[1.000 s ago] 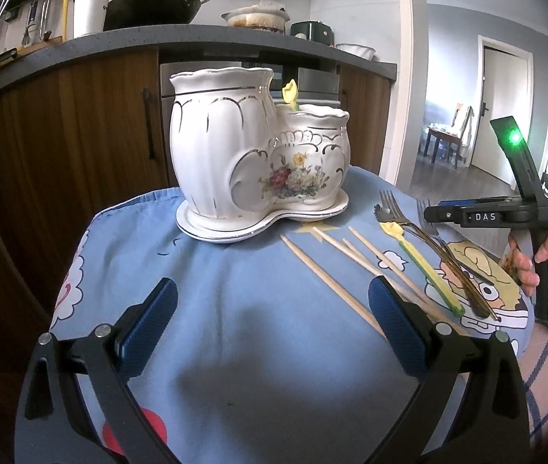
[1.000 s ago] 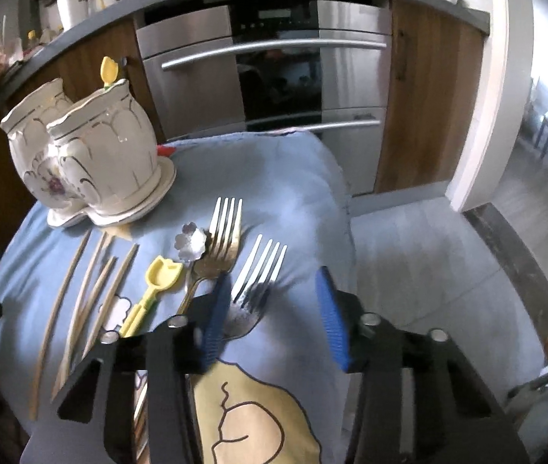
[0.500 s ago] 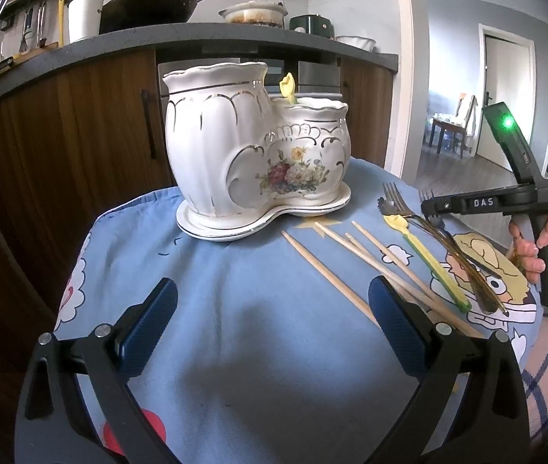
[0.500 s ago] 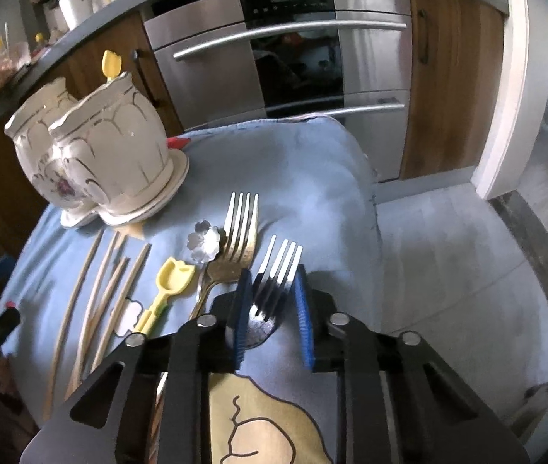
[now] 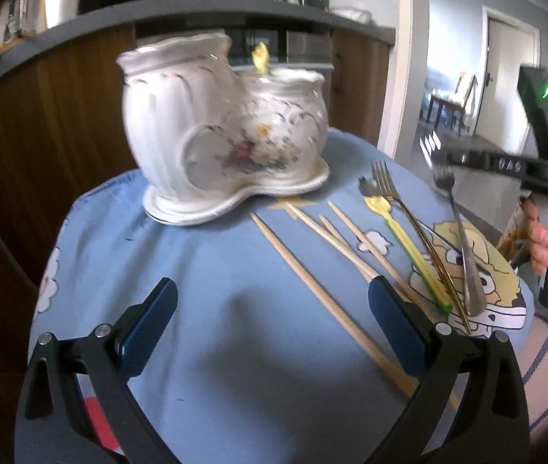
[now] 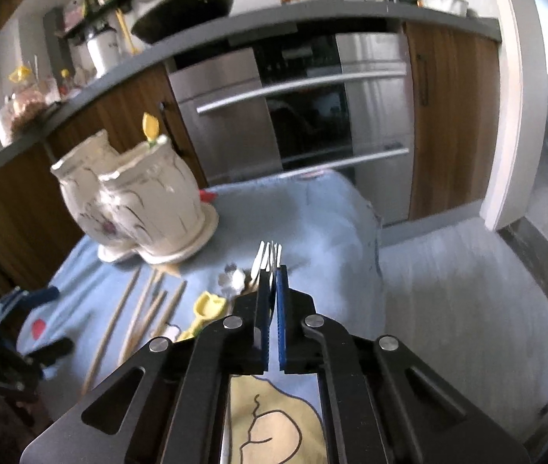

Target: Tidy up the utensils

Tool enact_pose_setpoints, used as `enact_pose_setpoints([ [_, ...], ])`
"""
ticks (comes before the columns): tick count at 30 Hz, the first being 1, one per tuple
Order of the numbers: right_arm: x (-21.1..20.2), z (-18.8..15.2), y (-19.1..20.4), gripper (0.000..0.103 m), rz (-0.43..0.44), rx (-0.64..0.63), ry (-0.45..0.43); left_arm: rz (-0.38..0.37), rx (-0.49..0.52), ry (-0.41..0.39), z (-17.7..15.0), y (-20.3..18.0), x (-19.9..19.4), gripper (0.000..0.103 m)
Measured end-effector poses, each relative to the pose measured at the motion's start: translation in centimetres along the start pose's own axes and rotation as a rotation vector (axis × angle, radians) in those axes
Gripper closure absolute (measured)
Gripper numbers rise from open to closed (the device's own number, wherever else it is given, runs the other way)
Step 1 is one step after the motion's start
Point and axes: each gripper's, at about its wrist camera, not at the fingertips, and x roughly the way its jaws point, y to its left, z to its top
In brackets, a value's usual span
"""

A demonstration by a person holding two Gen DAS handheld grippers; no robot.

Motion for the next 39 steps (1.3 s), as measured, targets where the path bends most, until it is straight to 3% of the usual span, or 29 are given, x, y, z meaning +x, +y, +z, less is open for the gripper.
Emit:
enact_pose_setpoints([
  [8,-3.1,0.4,0.4,0.1,0.028,-0.026,-0.112,-0.006,-0.006,0.146,0.1,-2.1,2.3,0.059],
  [10,-4.1,0.6,0.7,0.1,0.032,-0.04,-0.146,0.009,0.013,0.159,0.1,-2.5,2.6,0.064],
  [15,-6.4,0.9,1.9,0.1,0.031,-0.08,-0.224,-0.002,0.024,0.184,0.7,-1.6,3.2,0.089],
  [21,-8.7,1.4,3.4,0.1,0.041,-0.109,-0.288,-0.003,-0.002,0.191,0.8,1.0,2.4,0.099],
  [30,-9.5,1.9,6.1,0.1,0.044,-0.131,-0.304,-0.038,-0.01,0.133,-0.6,3.6,-1.0,0.099],
  [39,-9.6,3.8,8.8,0.1,0.013,-0.133,-0.346,-0.106,0.043,-0.174,1.3,3.8,-6.7,0.099],
])
